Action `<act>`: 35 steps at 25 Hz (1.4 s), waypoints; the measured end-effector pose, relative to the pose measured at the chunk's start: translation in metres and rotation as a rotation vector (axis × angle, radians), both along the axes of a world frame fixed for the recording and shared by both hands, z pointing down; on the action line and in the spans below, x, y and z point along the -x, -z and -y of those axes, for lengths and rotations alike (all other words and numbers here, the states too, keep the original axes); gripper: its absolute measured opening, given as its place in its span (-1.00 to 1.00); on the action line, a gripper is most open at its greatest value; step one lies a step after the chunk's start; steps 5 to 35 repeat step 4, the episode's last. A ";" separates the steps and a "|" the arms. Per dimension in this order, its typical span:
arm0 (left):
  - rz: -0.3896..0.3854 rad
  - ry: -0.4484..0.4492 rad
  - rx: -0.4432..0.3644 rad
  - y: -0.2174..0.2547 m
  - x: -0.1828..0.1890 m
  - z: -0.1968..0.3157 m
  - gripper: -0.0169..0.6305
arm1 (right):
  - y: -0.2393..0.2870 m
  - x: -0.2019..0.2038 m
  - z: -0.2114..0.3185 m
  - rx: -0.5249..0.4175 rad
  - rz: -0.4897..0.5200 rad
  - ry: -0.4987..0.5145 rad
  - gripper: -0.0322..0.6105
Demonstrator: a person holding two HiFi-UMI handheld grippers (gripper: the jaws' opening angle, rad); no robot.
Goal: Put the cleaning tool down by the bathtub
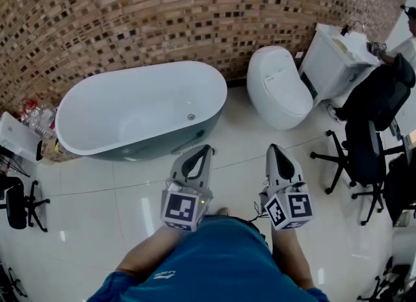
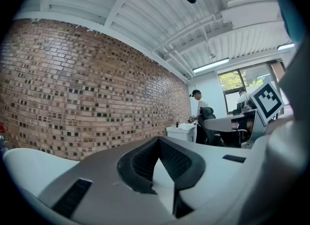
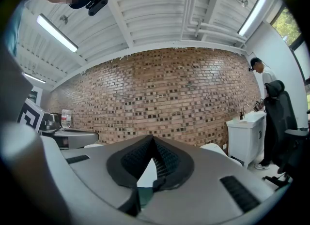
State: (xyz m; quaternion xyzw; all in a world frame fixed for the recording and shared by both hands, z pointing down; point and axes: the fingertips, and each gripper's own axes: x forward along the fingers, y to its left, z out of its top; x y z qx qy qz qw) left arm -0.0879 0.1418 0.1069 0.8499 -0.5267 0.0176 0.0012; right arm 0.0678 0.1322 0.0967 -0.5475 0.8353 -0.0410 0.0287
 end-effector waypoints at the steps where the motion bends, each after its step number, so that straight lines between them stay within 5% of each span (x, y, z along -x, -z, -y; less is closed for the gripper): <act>1: 0.001 0.001 0.001 -0.001 0.001 0.000 -0.95 | -0.001 0.001 0.000 0.001 -0.001 0.001 -0.89; 35: 0.005 0.002 0.005 -0.003 0.005 0.002 -0.95 | -0.003 0.006 0.002 0.004 -0.002 0.004 -0.89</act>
